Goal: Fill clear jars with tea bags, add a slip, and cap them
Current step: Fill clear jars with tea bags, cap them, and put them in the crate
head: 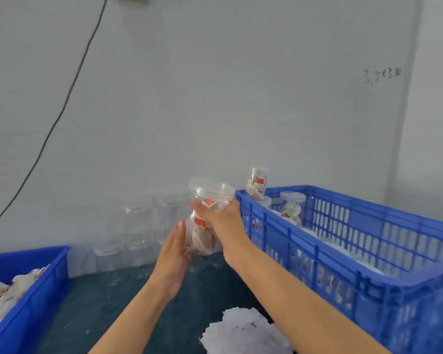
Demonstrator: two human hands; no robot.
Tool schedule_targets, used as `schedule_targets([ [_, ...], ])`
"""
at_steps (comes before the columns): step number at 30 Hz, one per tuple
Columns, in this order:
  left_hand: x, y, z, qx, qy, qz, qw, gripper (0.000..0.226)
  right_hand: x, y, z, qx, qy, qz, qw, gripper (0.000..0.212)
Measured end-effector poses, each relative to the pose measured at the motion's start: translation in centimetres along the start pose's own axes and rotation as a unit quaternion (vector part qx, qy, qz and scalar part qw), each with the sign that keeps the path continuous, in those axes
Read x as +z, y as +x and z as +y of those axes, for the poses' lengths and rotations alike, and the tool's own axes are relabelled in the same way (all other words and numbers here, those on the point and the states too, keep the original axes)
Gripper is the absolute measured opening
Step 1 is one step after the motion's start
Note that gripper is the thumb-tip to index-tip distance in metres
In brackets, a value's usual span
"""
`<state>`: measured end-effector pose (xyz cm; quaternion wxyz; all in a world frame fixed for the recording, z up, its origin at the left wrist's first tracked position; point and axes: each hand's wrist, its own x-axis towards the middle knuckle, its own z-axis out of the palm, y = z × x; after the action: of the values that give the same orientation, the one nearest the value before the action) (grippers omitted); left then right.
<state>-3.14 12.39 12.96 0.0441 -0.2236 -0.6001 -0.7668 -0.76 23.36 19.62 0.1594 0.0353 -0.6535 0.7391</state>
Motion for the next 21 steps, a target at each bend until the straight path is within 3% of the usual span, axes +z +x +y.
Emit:
schedule_targets([
  [2,2.4,2.5,1.7,0.025,0.025,0.021,0.999,0.045,-1.6,1.6,-3.4,-0.009,0.006,0.017,1.0,0.047],
  [5,6.4,6.0,3.9,0.066,0.052,0.008,0.996,0.025,-4.5,3.5,-7.7,-0.018,-0.013,0.033,0.999,0.069],
  [8,10.0,8.9,5.0,0.069,0.073,-0.021,0.995,0.021,-8.4,5.2,-10.7,-0.06,-0.043,0.026,0.997,0.06],
  [12,13.8,12.1,4.9,0.028,0.129,-0.066,0.989,0.045,-13.1,7.9,-11.8,-0.06,-0.073,0.037,0.995,0.054],
  [17,16.6,15.4,3.5,0.008,0.161,-0.105,0.981,0.072,-16.8,11.9,-9.3,-0.011,-0.087,0.072,0.993,0.072],
  [21,17.3,17.6,0.9,0.01,0.203,-0.147,0.968,0.08,-18.9,14.5,-6.3,0.037,-0.106,0.101,0.989,0.087],
])
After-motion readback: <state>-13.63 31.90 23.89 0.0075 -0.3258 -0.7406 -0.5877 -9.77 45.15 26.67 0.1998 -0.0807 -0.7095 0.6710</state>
